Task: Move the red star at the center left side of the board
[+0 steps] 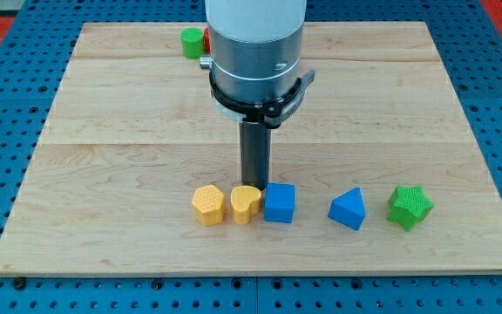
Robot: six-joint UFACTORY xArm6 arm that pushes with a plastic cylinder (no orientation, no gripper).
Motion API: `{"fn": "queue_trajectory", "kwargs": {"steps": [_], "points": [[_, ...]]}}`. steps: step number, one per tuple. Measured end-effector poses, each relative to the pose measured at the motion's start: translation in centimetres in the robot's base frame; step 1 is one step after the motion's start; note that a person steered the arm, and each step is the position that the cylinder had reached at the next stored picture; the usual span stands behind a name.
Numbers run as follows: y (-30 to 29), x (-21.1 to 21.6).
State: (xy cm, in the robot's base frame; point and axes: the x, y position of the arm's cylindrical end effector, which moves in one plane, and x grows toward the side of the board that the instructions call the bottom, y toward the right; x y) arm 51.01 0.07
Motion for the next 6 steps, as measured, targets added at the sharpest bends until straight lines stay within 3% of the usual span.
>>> {"fn": "queue_trajectory", "kwargs": {"steps": [4,6], "points": [[2.0,-1.7],[12.2,-12.8]]}}
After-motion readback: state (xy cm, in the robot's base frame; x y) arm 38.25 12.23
